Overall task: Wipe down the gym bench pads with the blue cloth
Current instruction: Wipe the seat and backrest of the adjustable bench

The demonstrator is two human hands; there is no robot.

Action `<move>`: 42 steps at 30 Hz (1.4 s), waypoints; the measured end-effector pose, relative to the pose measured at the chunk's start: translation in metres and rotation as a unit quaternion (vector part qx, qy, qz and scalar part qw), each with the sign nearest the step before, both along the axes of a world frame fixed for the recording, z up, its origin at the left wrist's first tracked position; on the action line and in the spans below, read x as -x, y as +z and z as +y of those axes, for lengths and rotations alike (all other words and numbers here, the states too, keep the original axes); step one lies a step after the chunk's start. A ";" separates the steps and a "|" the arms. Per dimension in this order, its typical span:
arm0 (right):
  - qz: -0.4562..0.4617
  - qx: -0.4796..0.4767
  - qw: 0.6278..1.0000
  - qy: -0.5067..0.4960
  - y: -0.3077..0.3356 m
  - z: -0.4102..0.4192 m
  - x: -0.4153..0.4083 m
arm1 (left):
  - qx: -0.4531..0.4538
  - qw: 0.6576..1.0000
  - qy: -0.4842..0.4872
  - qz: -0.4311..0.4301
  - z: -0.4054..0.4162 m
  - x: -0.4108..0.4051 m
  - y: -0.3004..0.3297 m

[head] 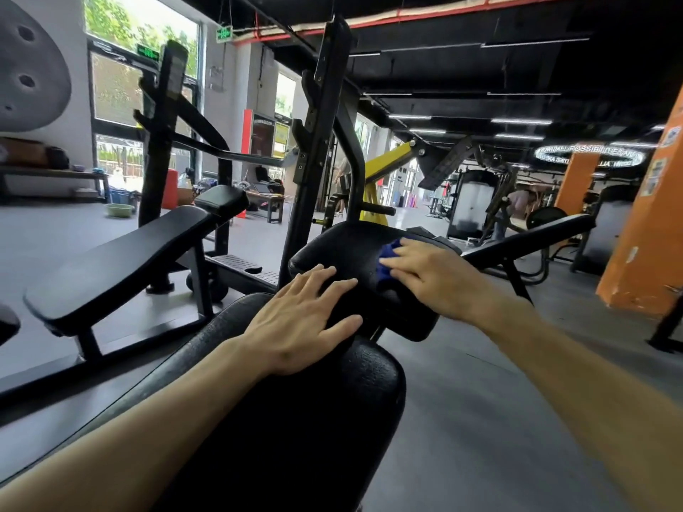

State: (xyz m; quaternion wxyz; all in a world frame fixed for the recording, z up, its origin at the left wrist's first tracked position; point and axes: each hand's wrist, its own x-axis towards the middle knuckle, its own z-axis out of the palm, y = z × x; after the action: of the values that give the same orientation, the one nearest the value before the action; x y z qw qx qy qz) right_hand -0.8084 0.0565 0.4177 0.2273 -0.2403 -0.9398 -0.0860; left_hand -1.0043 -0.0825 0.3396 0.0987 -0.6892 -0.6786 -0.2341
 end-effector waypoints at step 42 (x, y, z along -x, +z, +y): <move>-0.083 0.031 0.995 -0.054 0.037 0.051 0.070 | -0.052 0.997 0.043 -0.042 -0.003 0.039 -0.004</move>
State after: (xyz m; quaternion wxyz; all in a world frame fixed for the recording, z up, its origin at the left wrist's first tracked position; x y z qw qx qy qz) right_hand -0.8782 0.1071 0.4544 0.1359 -0.2895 -0.9433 -0.0886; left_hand -1.0436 -0.0858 0.3357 0.1162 -0.6432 -0.6977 -0.2933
